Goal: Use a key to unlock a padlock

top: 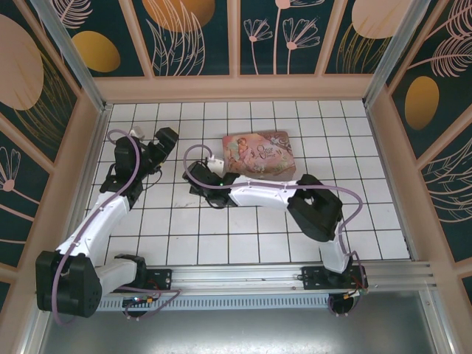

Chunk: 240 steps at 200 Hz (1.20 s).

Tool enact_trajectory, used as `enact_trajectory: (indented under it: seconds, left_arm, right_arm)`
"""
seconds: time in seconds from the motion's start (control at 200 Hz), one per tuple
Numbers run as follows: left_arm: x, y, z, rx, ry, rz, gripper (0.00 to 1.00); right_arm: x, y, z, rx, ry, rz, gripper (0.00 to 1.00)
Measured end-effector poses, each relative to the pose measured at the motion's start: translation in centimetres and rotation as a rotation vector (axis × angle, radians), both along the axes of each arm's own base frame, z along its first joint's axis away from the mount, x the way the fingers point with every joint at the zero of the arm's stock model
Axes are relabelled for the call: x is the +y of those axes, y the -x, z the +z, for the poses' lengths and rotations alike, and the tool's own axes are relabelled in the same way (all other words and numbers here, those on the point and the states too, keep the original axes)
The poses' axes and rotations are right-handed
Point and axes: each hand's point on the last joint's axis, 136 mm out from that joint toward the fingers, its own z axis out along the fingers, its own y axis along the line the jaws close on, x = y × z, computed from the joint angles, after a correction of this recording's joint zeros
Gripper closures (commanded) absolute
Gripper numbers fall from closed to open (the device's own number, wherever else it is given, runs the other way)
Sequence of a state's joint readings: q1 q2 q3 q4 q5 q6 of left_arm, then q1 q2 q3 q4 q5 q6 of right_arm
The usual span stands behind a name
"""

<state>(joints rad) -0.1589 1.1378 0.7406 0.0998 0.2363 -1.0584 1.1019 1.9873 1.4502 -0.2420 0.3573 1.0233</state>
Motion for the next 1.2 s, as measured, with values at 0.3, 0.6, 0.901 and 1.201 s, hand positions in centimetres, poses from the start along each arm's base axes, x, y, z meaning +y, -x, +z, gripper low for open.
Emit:
enact_trajectory:
  seconds: [0.3, 0.6, 0.901, 1.201]
  left_arm:
    - [-1.3, 1.4, -2.1, 0.054, 0.068, -0.064, 0.02]
    - [-3.5, 2.8, -1.9, 0.054, 0.301, -0.145, 0.02]
    - [-6.9, 4.4, -0.4, 0.059, 0.507, -0.244, 0.07]
    - [-9.6, 5.4, -0.3, 0.134, 0.676, -0.292, 0.13]
  right_arm:
    - [-1.2, 0.4, 6.0, -0.077, -0.107, -0.005, 1.00]
    - [-5.3, 0.3, 11.5, -0.171, -0.211, -0.084, 1.00]
    - [-7.3, -0.8, 15.0, -0.249, -0.307, -0.152, 1.00]
    - [-6.9, -1.1, 16.1, -0.294, -0.378, -0.156, 1.00]
